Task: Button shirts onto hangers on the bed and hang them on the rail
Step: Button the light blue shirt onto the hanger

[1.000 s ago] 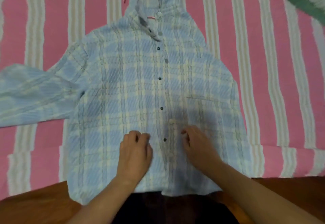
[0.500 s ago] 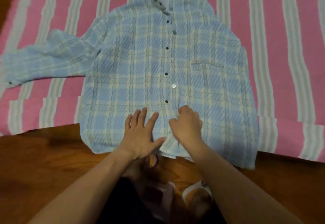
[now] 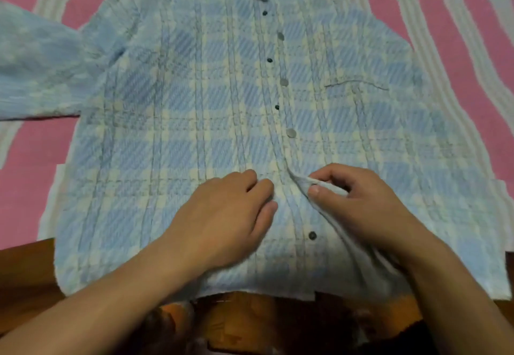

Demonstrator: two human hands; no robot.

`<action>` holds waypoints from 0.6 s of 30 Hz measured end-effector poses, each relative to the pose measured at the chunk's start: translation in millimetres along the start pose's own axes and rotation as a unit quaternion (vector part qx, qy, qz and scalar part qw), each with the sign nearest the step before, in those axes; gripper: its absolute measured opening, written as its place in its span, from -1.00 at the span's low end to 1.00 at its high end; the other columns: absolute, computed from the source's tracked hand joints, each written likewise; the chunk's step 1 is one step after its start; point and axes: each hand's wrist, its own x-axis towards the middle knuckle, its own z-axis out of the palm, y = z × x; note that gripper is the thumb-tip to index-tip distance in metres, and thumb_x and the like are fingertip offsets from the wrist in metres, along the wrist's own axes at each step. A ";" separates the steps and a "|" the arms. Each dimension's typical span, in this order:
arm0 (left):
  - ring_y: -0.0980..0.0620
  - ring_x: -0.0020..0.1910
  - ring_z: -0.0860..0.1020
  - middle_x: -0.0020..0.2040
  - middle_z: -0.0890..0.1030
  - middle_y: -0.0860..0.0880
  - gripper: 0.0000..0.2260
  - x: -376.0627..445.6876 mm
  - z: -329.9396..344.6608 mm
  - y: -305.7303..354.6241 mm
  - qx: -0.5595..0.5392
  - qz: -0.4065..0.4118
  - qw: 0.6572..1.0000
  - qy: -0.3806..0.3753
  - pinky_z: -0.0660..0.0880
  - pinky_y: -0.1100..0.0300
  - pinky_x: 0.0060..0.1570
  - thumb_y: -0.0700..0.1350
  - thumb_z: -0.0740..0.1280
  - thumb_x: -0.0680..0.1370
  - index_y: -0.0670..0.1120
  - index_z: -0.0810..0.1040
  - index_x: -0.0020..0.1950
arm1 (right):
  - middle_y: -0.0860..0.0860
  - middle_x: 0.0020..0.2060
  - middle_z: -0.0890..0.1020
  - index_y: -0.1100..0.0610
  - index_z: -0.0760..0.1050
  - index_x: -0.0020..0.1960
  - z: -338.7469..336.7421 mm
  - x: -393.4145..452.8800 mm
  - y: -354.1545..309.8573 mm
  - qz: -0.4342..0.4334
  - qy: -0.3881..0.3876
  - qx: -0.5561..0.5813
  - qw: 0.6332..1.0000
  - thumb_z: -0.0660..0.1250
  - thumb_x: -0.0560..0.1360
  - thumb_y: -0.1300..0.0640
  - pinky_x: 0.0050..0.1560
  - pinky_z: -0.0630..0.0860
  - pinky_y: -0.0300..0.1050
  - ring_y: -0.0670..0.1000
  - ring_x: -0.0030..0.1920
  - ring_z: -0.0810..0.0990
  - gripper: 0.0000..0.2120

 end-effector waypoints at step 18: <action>-0.07 -0.09 0.52 -0.13 0.52 0.03 -0.78 -55.8 2.0 60.3 -0.083 -0.099 0.970 0.206 0.45 0.04 -0.20 0.10 0.23 0.63 -0.02 0.48 -0.05 | -0.17 -0.23 0.68 -0.02 0.66 -0.12 -0.8 -74.5 11.7 -0.131 0.160 -0.093 0.974 0.42 0.54 0.09 -0.21 0.44 -0.22 -0.25 -0.20 0.59 -0.92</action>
